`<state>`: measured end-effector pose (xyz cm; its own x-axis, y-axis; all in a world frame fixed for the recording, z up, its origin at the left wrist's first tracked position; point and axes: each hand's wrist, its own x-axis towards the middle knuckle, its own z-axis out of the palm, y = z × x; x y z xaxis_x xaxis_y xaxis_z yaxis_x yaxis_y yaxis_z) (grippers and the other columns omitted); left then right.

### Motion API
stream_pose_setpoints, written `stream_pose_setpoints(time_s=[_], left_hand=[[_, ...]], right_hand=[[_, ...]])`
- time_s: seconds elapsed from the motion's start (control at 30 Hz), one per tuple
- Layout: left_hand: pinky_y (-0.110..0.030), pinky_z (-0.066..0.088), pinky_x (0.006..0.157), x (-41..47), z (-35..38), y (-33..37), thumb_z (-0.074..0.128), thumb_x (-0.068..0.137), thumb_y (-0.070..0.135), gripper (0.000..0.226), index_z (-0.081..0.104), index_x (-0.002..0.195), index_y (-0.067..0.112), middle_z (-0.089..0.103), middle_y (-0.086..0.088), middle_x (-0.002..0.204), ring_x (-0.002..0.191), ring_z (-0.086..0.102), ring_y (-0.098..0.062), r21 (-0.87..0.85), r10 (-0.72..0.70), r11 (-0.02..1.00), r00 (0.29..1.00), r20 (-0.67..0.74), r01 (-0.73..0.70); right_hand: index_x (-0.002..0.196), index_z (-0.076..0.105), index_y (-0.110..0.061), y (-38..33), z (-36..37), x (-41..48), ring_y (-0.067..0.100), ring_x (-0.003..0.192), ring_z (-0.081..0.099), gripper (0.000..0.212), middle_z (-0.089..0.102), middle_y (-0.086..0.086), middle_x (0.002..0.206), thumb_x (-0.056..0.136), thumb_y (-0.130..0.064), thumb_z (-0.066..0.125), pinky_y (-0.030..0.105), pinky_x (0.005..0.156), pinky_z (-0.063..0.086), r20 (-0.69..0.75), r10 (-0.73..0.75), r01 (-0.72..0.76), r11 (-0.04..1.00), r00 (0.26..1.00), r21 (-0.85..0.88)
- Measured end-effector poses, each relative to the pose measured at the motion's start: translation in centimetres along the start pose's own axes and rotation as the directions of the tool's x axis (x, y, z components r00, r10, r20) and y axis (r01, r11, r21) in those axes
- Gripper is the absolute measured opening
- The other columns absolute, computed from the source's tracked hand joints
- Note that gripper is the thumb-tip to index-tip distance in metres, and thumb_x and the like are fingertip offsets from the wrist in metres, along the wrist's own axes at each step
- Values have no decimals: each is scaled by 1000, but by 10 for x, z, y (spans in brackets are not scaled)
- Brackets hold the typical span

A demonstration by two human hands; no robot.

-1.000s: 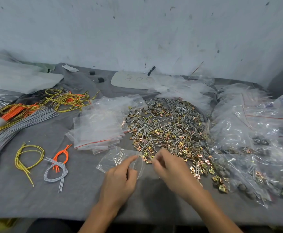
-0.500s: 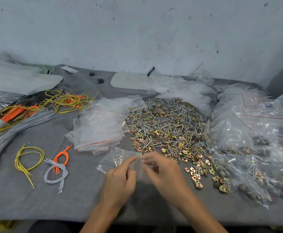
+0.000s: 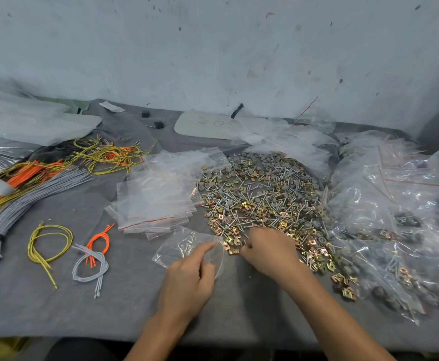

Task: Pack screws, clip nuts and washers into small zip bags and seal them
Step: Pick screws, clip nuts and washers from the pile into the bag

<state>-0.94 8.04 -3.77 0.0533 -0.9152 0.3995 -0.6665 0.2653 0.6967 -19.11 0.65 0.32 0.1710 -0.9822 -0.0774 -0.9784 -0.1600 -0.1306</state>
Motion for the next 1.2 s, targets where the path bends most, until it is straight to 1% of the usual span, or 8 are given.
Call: stream_pose_setpoints(time_s=[0.13,0.2,0.27,0.33,0.6,0.83,0.93,1.2], left_hand=[[-35,45,51,0,-1,0,43,84,31,45,68,122,29,54,5,58,52,47,-11,-18,-17,1000,1000,4,17],[-34,45,51,0,-2,1,43,84,31,45,68,122,29,56,3,59,53,50,-13,-15,-16,1000,1000,3,16],[-33,46,52,0,-1,1,44,84,31,44,68,121,28,64,-2,69,59,56,-18,-3,-3,1000,1000,0,3],[-33,46,54,0,-1,0,44,84,31,44,68,121,28,67,-3,75,63,59,-20,11,9,1000,1000,0,-9],[-33,46,62,-1,-4,0,40,87,33,48,69,124,25,73,-1,82,71,64,-21,8,2,1000,1000,-7,-2],[-25,38,60,-2,-2,-2,49,85,19,45,67,126,25,70,-3,79,70,61,-19,-13,-1,1000,1000,-22,1],[-34,43,59,-1,1,-3,47,84,20,46,69,125,24,69,-3,74,63,60,-22,-20,-17,1000,999,-39,16],[-35,43,56,0,4,-6,41,86,28,48,67,126,26,54,12,103,62,56,-21,-13,24,1000,998,-65,-25]], right_hand=[[67,45,-18,0,-15,-6,28,71,54,28,49,-2,66,88,-35,53,33,58,37,24,20,-21,999,1000,25],[73,57,-18,3,-18,-17,20,68,59,24,60,-1,67,87,-38,53,36,58,44,-19,44,-39,975,999,219],[76,63,-24,-1,-15,-36,8,65,60,20,66,-6,70,84,-41,56,36,62,49,-35,41,-16,850,999,527],[77,64,-26,-14,-8,-52,4,61,56,20,65,-12,69,79,-45,56,31,60,46,-45,14,20,749,999,662],[85,65,-26,-48,5,-51,20,85,63,25,69,-5,81,81,-47,53,34,72,48,-99,46,4,890,994,455],[90,68,-30,-43,16,-55,13,78,60,19,67,-7,79,92,-45,56,37,72,49,-153,-75,144,847,985,512],[88,67,-32,-20,17,-47,4,71,59,8,64,-13,74,92,-35,63,30,66,47,-228,32,105,819,973,564],[106,66,-29,27,7,9,19,109,53,16,50,-8,102,98,-39,57,34,82,45,-184,96,-60,980,978,189]])
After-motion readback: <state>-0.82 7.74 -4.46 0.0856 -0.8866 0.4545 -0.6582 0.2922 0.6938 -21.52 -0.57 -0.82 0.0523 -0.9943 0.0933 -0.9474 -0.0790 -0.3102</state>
